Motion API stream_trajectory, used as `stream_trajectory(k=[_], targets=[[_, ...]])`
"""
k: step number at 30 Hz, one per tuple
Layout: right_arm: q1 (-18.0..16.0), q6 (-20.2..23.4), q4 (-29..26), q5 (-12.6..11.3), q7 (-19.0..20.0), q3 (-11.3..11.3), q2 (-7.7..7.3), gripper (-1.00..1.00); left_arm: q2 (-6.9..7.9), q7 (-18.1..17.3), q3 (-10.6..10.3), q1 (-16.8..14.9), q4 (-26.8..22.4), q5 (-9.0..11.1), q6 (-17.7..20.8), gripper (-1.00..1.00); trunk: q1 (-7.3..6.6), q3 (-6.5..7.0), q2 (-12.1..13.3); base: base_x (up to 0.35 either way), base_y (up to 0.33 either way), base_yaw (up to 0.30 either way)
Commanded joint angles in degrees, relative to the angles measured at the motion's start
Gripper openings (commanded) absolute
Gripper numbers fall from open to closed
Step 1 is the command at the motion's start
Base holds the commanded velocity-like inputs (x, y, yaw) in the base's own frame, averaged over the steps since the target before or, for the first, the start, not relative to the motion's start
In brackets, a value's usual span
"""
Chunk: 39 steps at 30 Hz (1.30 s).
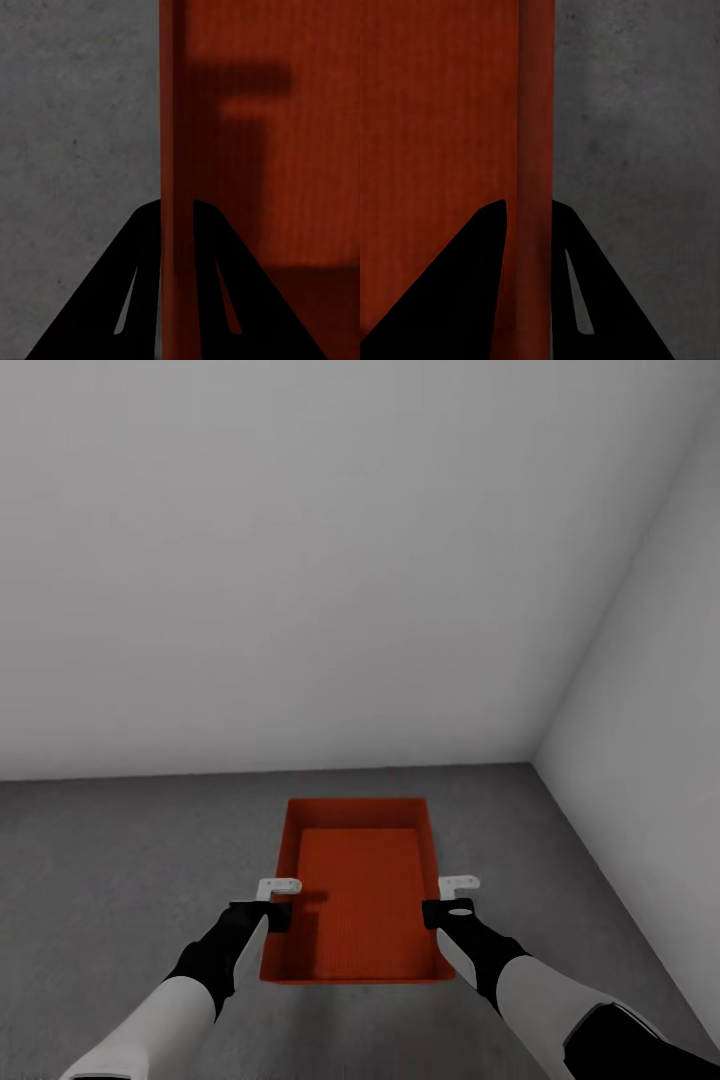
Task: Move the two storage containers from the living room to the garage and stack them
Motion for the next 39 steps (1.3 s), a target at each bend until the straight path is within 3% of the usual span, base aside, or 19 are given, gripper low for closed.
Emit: stream_trajectory(k=[1,17,39], targets=[[0.0,0.6,0.1,-1.0,-0.5,0.9,0.02,-1.0,-0.76,0.5,0.0,0.0,-0.2,-1.6,-2.8,-1.0,0.22,-0.33,-0.5,0.0,0.0,0.0],[0.0,0.6,0.1,-1.0,-0.5,0.9,-0.01,-1.0,-0.76,0.5,0.0,0.0,-0.2,-1.6,-2.8,-1.0,3.74,-4.6,-6.9,0.0,0.0,0.0],[0.0,0.6,0.2,-1.0,-0.5,0.9,-0.02,-1.0,-0.76,0.5,0.0,0.0,-0.2,-1.6,-2.7,-1.0,8.57,-8.65,-15.7,0.0,0.0,0.084]])
